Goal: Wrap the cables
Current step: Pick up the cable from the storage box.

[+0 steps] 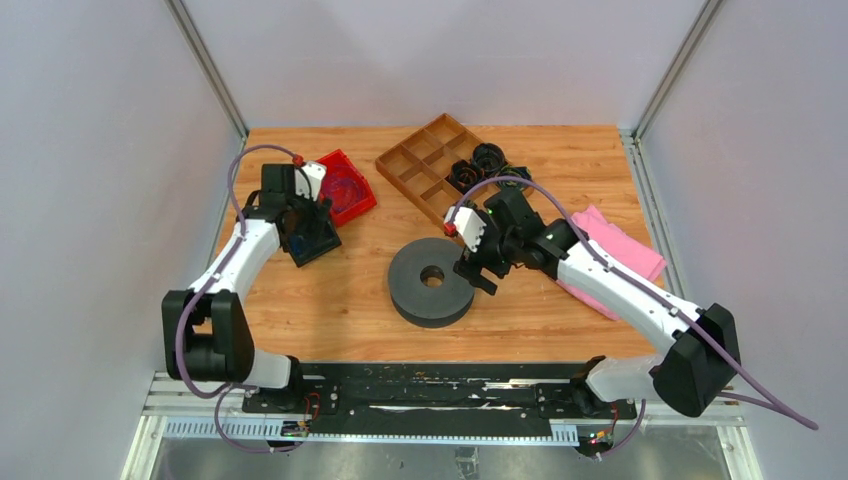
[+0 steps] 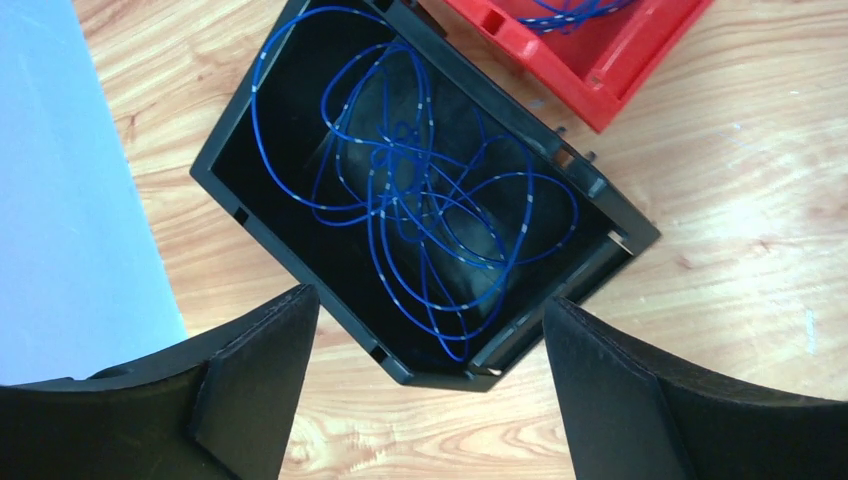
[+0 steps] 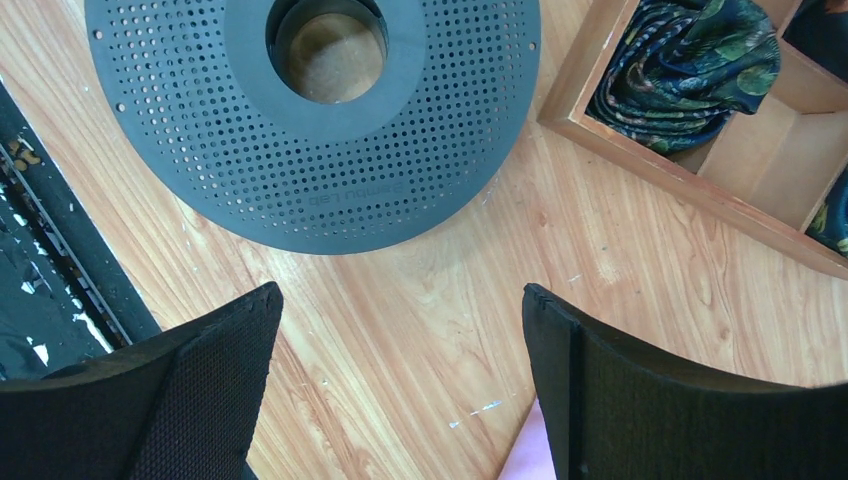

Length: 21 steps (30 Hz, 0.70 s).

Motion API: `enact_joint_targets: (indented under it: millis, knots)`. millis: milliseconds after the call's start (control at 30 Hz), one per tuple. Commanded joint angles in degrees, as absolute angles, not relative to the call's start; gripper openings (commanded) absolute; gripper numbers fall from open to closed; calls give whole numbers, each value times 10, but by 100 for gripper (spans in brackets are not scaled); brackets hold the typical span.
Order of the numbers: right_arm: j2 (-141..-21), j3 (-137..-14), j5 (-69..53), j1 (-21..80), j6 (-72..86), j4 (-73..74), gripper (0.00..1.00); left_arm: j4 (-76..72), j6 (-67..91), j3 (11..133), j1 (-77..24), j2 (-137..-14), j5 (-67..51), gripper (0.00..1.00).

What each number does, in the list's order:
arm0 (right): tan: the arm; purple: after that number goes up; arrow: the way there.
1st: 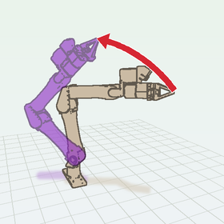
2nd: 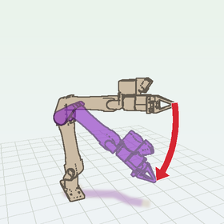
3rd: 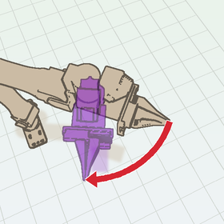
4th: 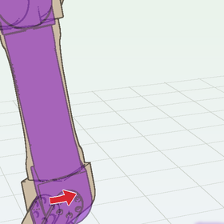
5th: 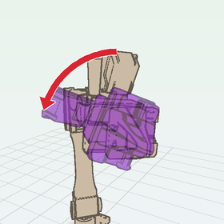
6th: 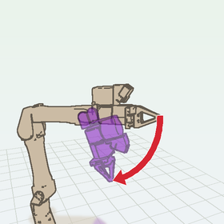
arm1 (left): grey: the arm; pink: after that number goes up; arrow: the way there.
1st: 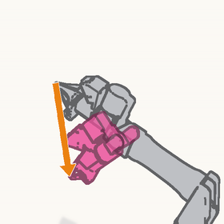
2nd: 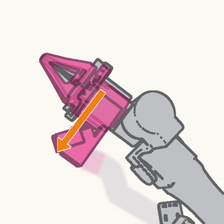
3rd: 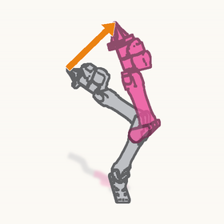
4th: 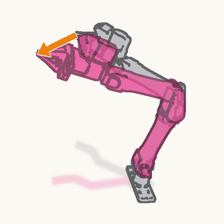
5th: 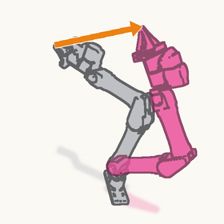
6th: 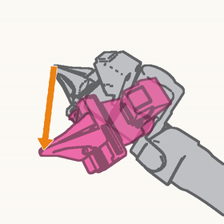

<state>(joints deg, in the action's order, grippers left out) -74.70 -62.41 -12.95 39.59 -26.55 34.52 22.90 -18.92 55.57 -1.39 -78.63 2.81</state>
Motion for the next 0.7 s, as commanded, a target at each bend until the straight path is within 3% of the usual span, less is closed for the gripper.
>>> enact_joint_targets:
  millis: [0,433,667]
  knots:
    - [-761,-613,-138,392,-262,345,88,241,-212,592,-4,-827,60,85]
    - [-769,-604,-118,392,-270,337,87,227,-207,623,19,-932,50,61]
    - [-776,-605,-112,392,-272,337,86,210,-197,599,23,-894,25,33]
